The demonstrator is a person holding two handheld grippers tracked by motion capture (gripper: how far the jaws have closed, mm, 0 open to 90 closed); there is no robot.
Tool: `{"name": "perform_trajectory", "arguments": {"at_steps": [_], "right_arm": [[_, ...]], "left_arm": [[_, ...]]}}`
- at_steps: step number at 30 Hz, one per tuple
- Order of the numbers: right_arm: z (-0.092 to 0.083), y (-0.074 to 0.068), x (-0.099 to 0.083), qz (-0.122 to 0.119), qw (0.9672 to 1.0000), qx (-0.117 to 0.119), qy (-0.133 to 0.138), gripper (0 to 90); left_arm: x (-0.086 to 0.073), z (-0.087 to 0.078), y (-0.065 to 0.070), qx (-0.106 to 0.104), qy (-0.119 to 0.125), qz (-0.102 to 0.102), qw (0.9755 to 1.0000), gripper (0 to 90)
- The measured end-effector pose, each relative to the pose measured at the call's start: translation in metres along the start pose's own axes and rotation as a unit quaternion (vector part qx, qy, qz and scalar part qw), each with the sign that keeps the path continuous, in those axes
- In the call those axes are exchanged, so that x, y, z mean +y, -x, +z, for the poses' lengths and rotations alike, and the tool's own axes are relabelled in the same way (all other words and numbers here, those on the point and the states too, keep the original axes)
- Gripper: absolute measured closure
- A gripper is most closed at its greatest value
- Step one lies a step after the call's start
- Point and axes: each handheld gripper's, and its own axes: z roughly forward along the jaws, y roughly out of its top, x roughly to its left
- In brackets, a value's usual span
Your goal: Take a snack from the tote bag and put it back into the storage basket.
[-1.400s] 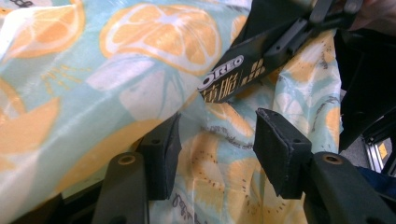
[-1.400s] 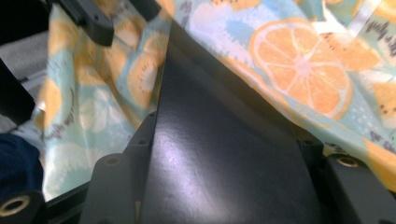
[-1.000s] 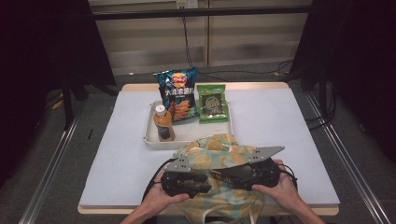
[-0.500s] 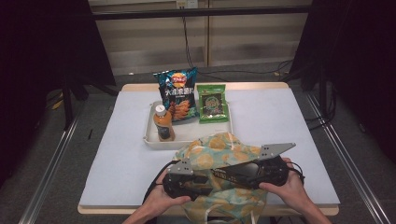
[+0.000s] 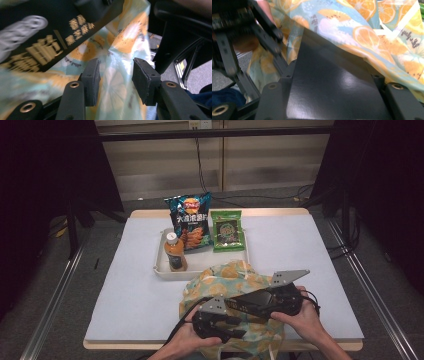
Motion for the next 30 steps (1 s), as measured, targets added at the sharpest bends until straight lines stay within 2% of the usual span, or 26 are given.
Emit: {"name": "perform_trajectory", "arguments": {"at_steps": [1,3,4,5,6,7,8,9,10,11,13,16,19,21,23,25,30], "right_arm": [[0.002,0.000,0.002,0.002,1.0000,-0.001,0.000,43.1],[0.005,-0.001,0.005,-0.004,1.0000,-0.003,-0.004,43.1],[0.005,-0.001,0.006,-0.004,1.0000,-0.001,-0.002,43.1],[0.005,-0.001,0.007,-0.002,1.0000,-0.002,-0.002,43.0],[0.003,-0.001,0.007,-0.003,1.0000,-0.003,-0.002,43.1],[0.001,0.000,0.008,-0.001,1.0000,-0.003,0.001,43.0],[-0.002,0.000,0.008,-0.001,1.0000,-0.001,0.004,43.1],[-0.004,0.001,0.008,0.001,1.0000,-0.001,0.008,43.1],[-0.007,0.001,0.008,0.002,0.9999,-0.001,0.012,43.1],[-0.009,0.000,0.007,0.001,0.9999,0.000,0.013,43.1],[-0.014,-0.001,0.005,0.002,0.9999,0.000,0.014,43.1],[-0.022,-0.001,0.002,0.007,0.9997,-0.002,0.022,43.2],[-0.032,-0.001,0.003,0.005,0.9996,-0.007,0.026,43.2],[-0.042,0.000,0.006,0.001,0.9994,-0.014,0.033,43.3],[-0.049,0.002,0.006,0.002,0.9991,-0.017,0.039,43.3],[-0.052,0.004,0.001,0.003,0.9992,-0.014,0.038,43.4],[-0.053,0.006,-0.013,0.001,0.9994,-0.009,0.035,43.5]], "left_arm": [[0.002,0.006,0.001,-0.009,-0.002,0.001,1.0000,57.1],[0.005,0.013,0.006,-0.007,-0.020,0.010,0.9997,60.1],[0.005,0.017,0.008,-0.015,-0.028,0.015,0.9994,62.0],[0.003,0.018,0.010,-0.015,-0.038,0.031,0.9987,67.1],[0.001,0.019,0.011,-0.013,-0.049,0.036,0.9981,71.2],[0.000,0.020,0.010,-0.021,-0.053,0.035,0.9977,75.6],[-0.001,0.019,0.010,-0.007,-0.049,0.032,0.9982,80.4],[0.000,0.018,0.007,-0.002,-0.050,0.031,0.9983,84.2],[-0.001,0.016,0.005,-0.001,-0.040,0.019,0.9990,86.9],[0.000,0.014,0.003,0.015,-0.046,0.020,0.9986,88.4],[0.000,0.010,-0.002,0.017,-0.034,0.005,0.9993,89.5],[0.001,0.007,-0.005,0.023,-0.035,0.004,0.9991,90.0],[-0.003,0.011,-0.006,0.035,-0.065,0.003,0.9973,90.0],[-0.006,0.013,-0.007,0.030,-0.064,-0.004,0.9975,90.0],[-0.004,0.010,-0.007,0.031,-0.057,-0.008,0.9979,89.9],[-0.004,0.007,-0.009,0.026,-0.037,-0.012,0.9989,89.0],[-0.002,-0.007,-0.010,0.024,-0.007,-0.020,0.9995,79.4]]}}
